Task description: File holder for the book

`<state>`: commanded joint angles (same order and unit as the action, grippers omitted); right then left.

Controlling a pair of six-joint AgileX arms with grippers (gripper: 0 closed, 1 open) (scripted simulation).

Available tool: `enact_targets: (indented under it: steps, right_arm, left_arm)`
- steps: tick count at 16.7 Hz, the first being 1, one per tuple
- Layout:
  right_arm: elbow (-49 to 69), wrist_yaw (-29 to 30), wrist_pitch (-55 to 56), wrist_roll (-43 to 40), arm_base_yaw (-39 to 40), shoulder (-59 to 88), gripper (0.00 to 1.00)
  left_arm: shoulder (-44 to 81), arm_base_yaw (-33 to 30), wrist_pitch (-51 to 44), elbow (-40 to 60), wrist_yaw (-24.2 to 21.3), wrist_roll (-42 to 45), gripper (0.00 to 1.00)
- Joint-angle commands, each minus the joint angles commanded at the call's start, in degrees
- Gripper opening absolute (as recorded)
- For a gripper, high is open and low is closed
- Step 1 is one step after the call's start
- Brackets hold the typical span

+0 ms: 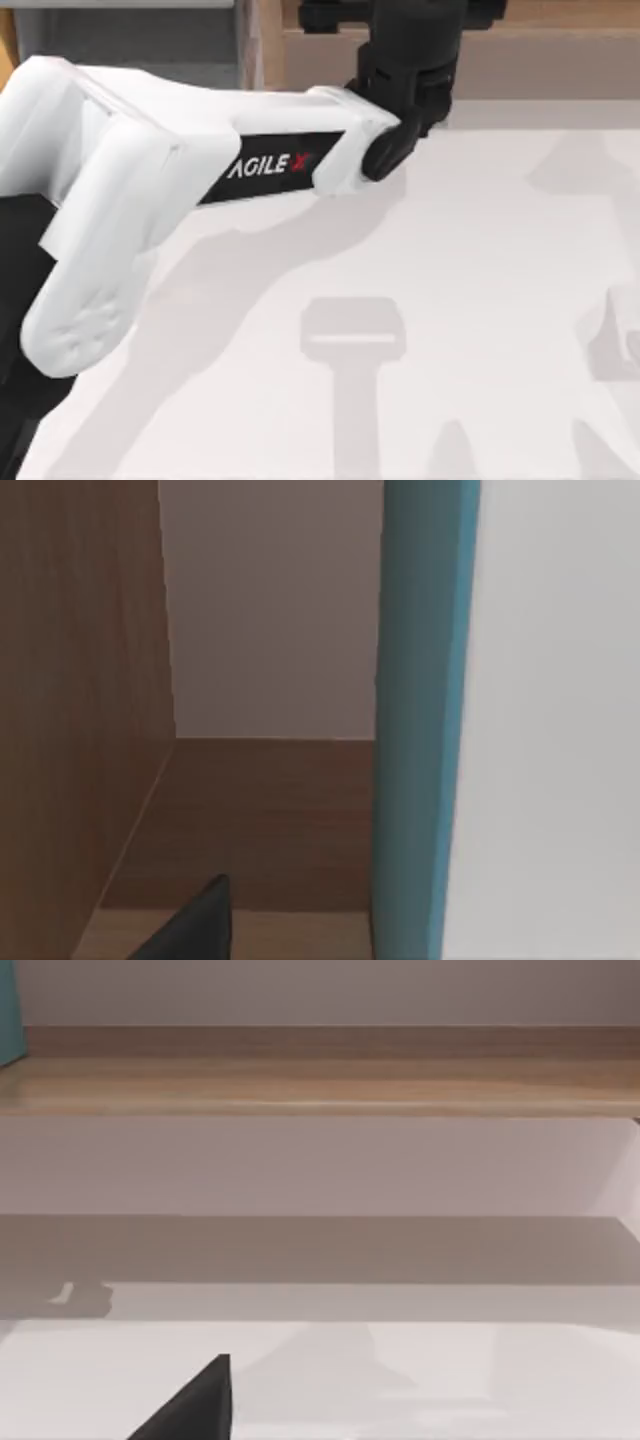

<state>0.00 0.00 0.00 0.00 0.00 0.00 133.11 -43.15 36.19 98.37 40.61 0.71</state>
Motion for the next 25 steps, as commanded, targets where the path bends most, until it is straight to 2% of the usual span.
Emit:
enact_targets:
  steps: [12, 25]
  right_arm:
    - [0.00, 0.00, 0.00, 0.00, 0.00, 0.00, 1.00]
    - [0.00, 0.00, 0.00, 0.00, 0.00, 0.00, 1.00]
  left_arm:
    - [3.40, 1.42, -2.81, 6.12, -1.46, -0.10, 1.00]
    - [3.40, 1.42, -2.81, 6.12, -1.46, -0.10, 0.02]
